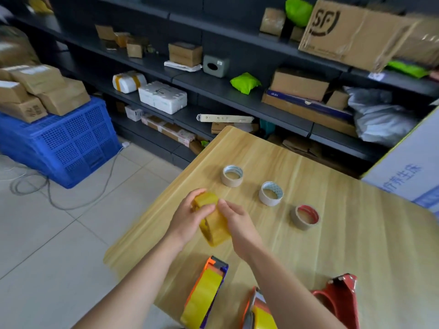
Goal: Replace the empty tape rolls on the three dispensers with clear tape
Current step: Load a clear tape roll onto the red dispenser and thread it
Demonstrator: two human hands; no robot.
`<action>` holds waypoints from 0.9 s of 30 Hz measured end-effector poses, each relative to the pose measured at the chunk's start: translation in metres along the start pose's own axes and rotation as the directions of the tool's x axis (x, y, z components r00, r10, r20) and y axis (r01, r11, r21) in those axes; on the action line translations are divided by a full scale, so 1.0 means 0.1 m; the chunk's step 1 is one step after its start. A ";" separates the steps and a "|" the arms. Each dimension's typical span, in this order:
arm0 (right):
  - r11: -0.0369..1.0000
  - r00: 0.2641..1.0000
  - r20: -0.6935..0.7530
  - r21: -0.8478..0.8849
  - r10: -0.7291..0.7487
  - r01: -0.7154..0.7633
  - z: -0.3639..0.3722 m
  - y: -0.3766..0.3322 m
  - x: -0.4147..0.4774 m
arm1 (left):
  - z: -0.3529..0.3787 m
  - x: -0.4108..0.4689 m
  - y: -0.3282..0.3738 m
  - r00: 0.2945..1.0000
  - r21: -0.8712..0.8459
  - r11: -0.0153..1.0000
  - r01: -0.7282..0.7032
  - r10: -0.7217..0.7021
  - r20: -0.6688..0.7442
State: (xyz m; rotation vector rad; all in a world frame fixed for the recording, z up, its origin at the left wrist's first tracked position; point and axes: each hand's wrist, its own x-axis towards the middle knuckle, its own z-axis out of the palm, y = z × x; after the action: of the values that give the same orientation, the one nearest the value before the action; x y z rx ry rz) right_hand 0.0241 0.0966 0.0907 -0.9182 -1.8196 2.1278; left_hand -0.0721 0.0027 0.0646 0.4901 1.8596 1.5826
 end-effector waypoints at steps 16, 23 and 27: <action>0.970 0.975 -0.071 0.106 -0.211 0.217 -0.94 -0.19 -1.55 | 1.10 -1.17 0.56 0.976 -0.075 0.994 0.085 -0.068 0.205; 0.958 0.970 -0.178 0.201 -0.168 0.203 -1.13 -0.27 -1.78 | 1.38 -1.36 0.70 0.956 -0.036 0.997 -0.071 0.078 0.282; 0.959 0.967 -0.167 0.177 -0.193 0.222 -1.18 -0.31 -1.84 | 1.51 -1.26 0.81 0.941 -0.071 0.983 0.171 -0.141 0.307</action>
State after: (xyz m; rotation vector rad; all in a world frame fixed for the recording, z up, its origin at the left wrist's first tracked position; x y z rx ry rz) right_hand 0.2282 0.1045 0.1737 -0.7777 -1.5315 2.0067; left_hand 0.1120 0.0478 0.1612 0.4968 1.5449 1.3981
